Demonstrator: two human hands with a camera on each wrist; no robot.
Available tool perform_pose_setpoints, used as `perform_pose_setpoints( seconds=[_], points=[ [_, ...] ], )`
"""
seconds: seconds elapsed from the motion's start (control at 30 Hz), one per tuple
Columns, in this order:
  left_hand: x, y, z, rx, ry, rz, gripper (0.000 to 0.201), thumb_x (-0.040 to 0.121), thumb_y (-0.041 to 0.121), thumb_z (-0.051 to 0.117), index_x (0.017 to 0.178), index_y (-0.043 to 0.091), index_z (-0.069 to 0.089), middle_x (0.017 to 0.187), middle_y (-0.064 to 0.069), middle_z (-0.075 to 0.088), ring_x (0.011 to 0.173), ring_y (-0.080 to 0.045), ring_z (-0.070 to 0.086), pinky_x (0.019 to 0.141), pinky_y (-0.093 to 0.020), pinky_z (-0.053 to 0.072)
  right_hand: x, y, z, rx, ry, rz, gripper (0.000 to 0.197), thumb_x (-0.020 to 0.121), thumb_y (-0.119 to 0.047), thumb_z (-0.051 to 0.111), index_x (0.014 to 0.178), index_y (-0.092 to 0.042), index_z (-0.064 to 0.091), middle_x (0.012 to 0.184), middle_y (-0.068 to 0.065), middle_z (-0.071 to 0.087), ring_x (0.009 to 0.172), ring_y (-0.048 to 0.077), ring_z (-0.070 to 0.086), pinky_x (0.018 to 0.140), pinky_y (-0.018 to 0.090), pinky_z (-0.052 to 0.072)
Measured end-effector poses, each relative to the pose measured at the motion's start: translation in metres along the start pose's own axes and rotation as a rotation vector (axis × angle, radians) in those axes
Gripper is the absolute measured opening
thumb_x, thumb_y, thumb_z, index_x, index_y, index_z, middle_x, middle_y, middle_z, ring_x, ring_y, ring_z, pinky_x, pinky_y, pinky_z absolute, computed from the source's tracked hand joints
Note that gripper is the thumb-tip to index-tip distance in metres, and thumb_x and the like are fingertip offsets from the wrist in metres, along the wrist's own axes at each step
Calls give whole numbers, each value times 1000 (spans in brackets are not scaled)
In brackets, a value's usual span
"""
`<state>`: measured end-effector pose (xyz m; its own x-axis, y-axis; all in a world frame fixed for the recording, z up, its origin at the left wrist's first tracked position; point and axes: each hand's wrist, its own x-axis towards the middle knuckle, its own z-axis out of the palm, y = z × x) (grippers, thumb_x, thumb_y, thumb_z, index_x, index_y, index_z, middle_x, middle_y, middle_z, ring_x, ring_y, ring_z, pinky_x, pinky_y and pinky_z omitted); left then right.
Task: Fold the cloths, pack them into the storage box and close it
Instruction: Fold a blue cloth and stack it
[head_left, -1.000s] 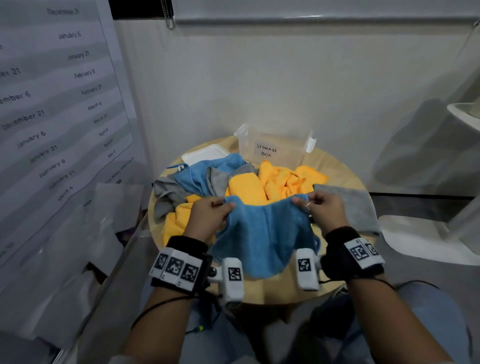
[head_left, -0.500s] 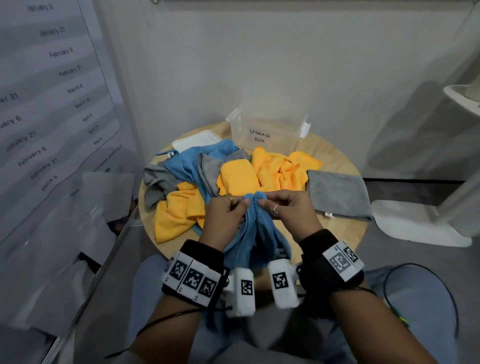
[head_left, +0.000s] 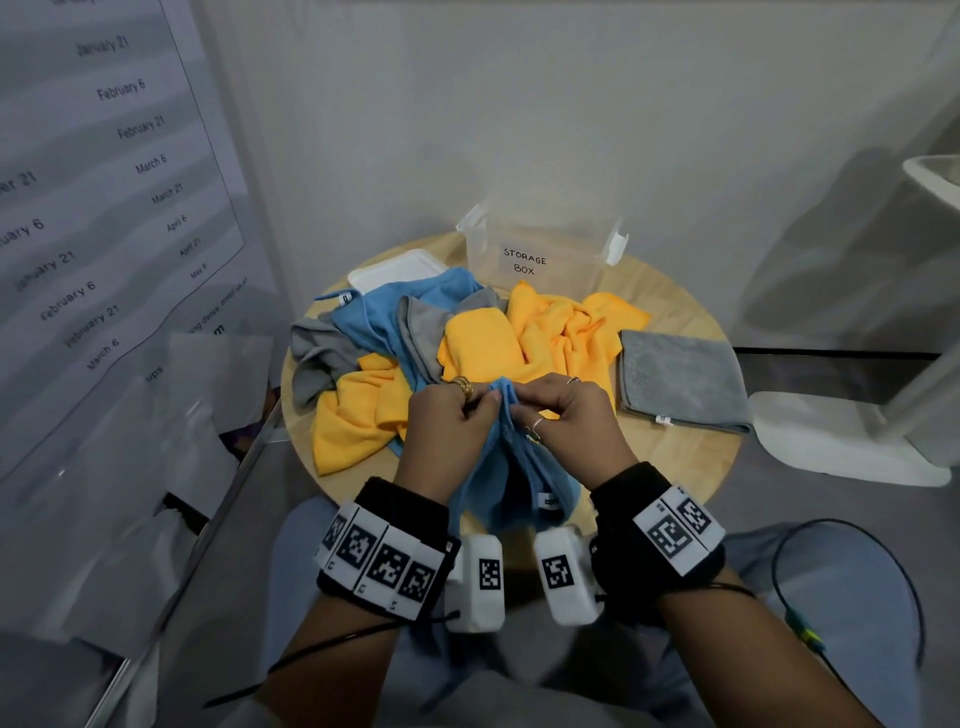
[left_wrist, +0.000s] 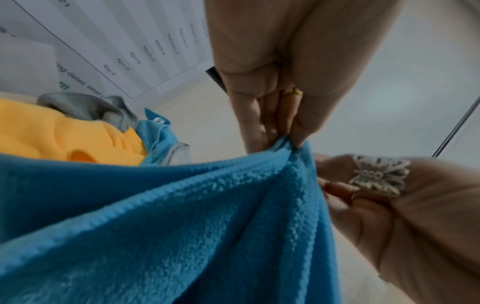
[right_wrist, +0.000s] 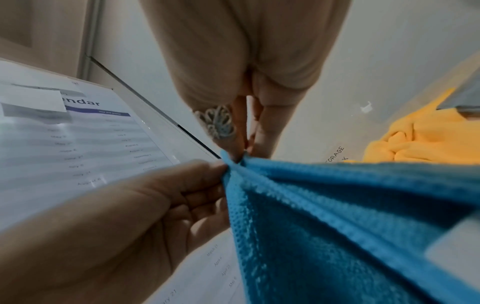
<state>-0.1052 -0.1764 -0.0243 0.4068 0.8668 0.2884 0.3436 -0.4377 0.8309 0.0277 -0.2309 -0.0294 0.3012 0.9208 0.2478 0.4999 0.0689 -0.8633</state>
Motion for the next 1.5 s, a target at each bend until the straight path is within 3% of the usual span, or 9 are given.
perform_pose_setpoints(
  seconds=[0.1, 0.3, 0.6, 0.93, 1.07, 1.13, 1.23, 1.37, 1.5],
  points=[
    [1, 2, 0, -4, -4, -47, 45, 90, 32, 61, 52, 9, 58, 46, -6, 51, 45, -10, 46, 50, -32, 36, -3, -1, -1, -42, -82, -52, 26, 83, 6, 58, 104, -1, 70, 92, 3, 60, 84, 3, 54, 78, 14, 45],
    [9, -4, -8, 112, -29, -12, 22, 92, 17, 58, 98, 0, 70, 94, -15, 71, 91, -24, 64, 80, -29, 46, 0, 11, -13, 130, -228, 47, 44, 83, 16, 46, 117, -6, 62, 103, -2, 56, 100, 14, 58, 91, 30, 47],
    [14, 1, -33, 117, -42, 153, 25, 99, 14, 41, 99, -2, 61, 82, -9, 60, 78, -19, 54, 65, -19, 31, 12, 46, -14, -208, -264, 21, 50, 57, -40, 85, 91, -41, 48, 126, -6, 37, 127, 21, 33, 104, 43, 30],
    [19, -13, -48, -23, -4, 192, 44, 92, 56, 30, 88, 19, 54, 78, -21, 59, 75, -35, 57, 72, -55, 46, 10, 46, -12, -85, -372, -30, 41, 65, -17, 85, 87, -31, 53, 119, 7, 47, 107, 10, 45, 87, -2, 28],
    [19, -19, -52, -62, 39, 159, 48, 90, 51, 31, 87, 9, 55, 79, -18, 59, 76, -33, 57, 73, -56, 45, 10, 44, -14, 7, -292, 18, 43, 65, -14, 84, 87, -32, 52, 101, -4, 58, 98, 29, 57, 89, 40, 50],
    [21, -24, -54, -61, 42, 153, 56, 90, 52, 32, 85, 1, 54, 77, -22, 57, 74, -36, 56, 71, -58, 44, 11, 41, -16, 25, -300, 4, 46, 65, -13, 84, 94, -31, 54, 99, -11, 57, 94, 22, 60, 85, 41, 51],
    [22, -22, -56, -51, 23, 201, 34, 93, 45, 33, 85, 21, 55, 76, -7, 60, 75, -27, 58, 73, -48, 48, 13, 36, -15, -12, -349, -57, 39, 66, -8, 83, 96, -18, 61, 97, -16, 59, 86, -2, 58, 82, 26, 52],
    [24, -18, -60, 22, 22, 265, 20, 95, 22, 35, 88, 28, 53, 77, 4, 59, 73, -5, 55, 72, -22, 44, 13, 33, -13, -215, -328, -66, 43, 67, -9, 82, 106, -8, 64, 96, -10, 58, 88, 8, 52, 71, 2, 37],
    [25, -25, -65, 133, 165, 200, 25, 92, 8, 36, 96, 7, 61, 81, -1, 58, 75, -1, 48, 63, -6, 32, 15, 30, -23, -403, -317, -156, 30, 68, -26, 82, 84, -11, 62, 81, 1, 58, 76, 15, 47, 65, 25, 32]
  ],
)
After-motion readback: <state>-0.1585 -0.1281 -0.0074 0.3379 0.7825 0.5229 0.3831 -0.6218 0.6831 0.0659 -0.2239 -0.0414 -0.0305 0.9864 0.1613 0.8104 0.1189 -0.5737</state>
